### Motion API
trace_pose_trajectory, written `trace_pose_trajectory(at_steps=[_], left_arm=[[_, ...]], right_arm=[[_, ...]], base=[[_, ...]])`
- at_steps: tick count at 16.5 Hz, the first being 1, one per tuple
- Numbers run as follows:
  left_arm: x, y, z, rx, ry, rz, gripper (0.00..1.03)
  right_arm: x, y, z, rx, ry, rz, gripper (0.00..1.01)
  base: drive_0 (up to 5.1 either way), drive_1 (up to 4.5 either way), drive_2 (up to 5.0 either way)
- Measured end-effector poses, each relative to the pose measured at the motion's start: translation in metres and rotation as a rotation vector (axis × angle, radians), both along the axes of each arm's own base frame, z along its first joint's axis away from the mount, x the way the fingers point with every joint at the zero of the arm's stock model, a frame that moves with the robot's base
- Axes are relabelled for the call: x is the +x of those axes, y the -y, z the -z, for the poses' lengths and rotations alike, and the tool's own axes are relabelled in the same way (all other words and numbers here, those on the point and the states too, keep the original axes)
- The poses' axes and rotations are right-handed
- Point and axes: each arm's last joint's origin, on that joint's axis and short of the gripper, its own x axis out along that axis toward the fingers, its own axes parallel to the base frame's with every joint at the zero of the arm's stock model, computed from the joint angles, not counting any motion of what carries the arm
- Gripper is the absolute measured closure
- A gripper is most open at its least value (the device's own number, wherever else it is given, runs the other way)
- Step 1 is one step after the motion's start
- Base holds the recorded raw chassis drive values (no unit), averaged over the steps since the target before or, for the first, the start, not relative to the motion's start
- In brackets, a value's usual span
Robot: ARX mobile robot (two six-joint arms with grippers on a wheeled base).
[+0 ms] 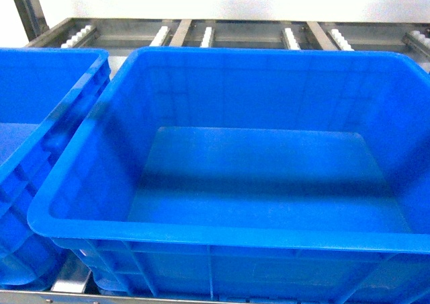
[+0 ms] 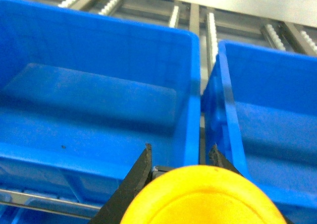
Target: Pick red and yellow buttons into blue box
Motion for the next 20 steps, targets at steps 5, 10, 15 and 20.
trace_pose_trajectory(at_steps=[5,10,15,20], left_arm=[[0.0,0.0,0.0,0.0,0.0,0.0,0.72],[0.0,0.0,0.0,0.0,0.0,0.0,0.72],[0.0,0.0,0.0,0.0,0.0,0.0,0.72],[0.0,0.0,0.0,0.0,0.0,0.0,0.72]], right_arm=[[0.061,-0.046,-0.016,-0.003,-0.033,-0.211,0.73],[0.163,-0.088,-0.003,-0.084,-0.156,-0.288,0.73],[0.23,-0.114,0.05,-0.224,-0.433,-0.378,0.73],[0.23,-0.11,0.055,-0.2,-0.42,-0.381,0.23]], base=[[0.0,0.0,0.0],[0.0,0.0,0.0],[0.0,0.0,0.0],[0.0,0.0,0.0]])
